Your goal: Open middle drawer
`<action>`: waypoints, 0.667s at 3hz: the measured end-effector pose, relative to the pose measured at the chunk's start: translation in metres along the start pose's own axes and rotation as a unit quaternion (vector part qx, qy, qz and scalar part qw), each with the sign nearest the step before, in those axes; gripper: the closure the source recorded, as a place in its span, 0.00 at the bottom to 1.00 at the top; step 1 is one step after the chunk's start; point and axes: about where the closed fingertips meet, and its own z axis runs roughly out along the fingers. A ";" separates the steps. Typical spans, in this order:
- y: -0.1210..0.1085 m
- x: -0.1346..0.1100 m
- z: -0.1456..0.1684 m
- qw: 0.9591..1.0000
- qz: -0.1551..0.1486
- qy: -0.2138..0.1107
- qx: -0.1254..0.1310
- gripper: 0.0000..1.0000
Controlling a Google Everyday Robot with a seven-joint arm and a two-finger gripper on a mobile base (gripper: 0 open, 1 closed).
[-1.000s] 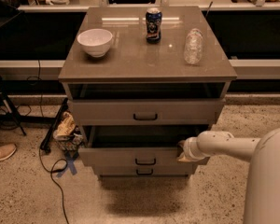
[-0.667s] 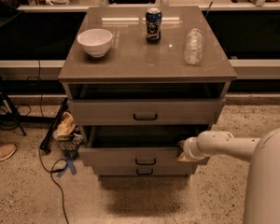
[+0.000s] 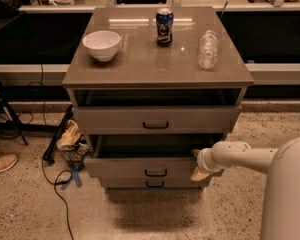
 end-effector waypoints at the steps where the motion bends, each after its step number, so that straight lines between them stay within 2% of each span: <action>1: 0.000 0.000 0.002 1.000 0.002 0.006 -0.006 0.00; 2: -0.001 0.002 0.001 0.999 0.011 0.024 -0.032 0.00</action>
Offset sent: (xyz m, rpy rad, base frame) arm 0.0010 -0.0057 0.0009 -0.0785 0.1527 -0.0290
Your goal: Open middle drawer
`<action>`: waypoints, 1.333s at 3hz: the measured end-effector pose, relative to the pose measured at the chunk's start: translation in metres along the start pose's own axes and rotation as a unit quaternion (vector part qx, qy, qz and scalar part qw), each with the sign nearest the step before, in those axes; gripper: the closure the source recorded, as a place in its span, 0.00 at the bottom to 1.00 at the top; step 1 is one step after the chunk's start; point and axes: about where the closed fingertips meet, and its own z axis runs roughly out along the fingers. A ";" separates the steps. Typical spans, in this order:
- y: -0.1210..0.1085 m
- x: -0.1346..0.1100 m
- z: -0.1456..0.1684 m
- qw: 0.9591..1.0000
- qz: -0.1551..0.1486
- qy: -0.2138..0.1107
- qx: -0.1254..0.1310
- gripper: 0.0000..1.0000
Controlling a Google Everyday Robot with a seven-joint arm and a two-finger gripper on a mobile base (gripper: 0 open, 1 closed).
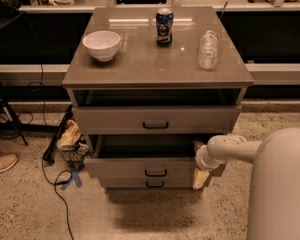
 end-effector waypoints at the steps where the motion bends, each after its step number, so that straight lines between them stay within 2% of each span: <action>1: 0.006 0.003 -0.005 0.999 0.009 0.019 -0.024 0.00; 2: 0.013 0.006 -0.010 0.998 0.013 0.030 -0.045 0.10; 3: 0.020 0.010 -0.007 0.996 0.024 0.039 -0.074 0.28; 4: 0.037 0.022 -0.016 0.992 0.050 0.047 -0.103 0.58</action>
Offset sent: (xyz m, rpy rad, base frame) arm -0.0235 -0.0119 0.0091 -0.0712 0.1508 -0.0255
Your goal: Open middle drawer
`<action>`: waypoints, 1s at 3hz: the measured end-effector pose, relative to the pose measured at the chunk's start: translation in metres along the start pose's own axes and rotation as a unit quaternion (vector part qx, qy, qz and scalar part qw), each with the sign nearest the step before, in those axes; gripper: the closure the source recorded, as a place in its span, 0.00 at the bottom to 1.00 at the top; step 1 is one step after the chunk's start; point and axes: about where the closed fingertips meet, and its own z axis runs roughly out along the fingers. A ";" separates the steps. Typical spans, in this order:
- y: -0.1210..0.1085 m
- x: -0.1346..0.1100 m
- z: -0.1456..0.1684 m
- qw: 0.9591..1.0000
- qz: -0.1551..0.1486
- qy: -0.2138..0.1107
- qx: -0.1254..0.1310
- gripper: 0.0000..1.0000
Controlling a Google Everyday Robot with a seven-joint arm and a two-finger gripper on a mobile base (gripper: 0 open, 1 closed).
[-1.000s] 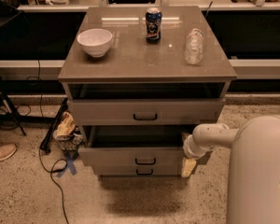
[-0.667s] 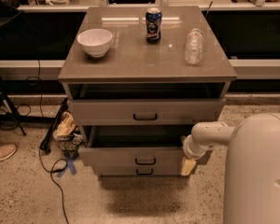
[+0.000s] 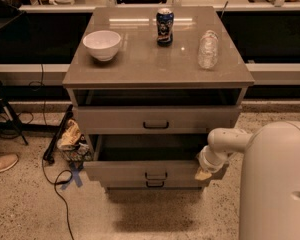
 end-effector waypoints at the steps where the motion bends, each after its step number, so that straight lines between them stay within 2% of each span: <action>1: 0.000 0.000 0.000 1.000 0.001 0.000 0.000 0.82; 2: 0.032 0.016 -0.002 0.999 0.034 -0.014 0.000 1.00; 3: 0.032 0.015 -0.002 0.999 0.035 -0.014 0.000 1.00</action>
Offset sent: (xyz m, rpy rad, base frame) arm -0.1136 -0.0409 -0.0076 0.1228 0.0240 -0.2274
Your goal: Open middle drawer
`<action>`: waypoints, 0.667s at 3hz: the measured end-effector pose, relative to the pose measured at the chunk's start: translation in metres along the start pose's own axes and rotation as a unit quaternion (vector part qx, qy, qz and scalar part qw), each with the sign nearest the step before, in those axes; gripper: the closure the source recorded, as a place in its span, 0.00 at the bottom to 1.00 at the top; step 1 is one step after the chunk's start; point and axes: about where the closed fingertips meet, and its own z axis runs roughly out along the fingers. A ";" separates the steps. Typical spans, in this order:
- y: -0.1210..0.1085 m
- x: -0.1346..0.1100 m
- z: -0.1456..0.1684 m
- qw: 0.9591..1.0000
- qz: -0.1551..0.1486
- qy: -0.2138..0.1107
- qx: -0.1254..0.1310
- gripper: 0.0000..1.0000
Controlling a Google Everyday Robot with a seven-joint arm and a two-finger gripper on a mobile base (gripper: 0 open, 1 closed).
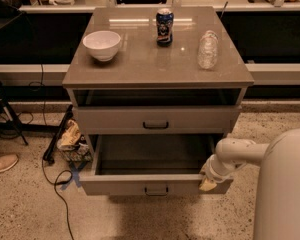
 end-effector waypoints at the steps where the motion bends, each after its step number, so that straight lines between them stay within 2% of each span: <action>1: 0.021 0.009 0.003 1.000 0.014 -0.016 0.004 1.00; 2: 0.021 0.008 -0.002 1.000 0.014 -0.016 0.004 1.00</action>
Offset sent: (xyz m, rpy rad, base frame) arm -0.2018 -0.0294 -0.0781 0.2733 -0.1192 -0.2068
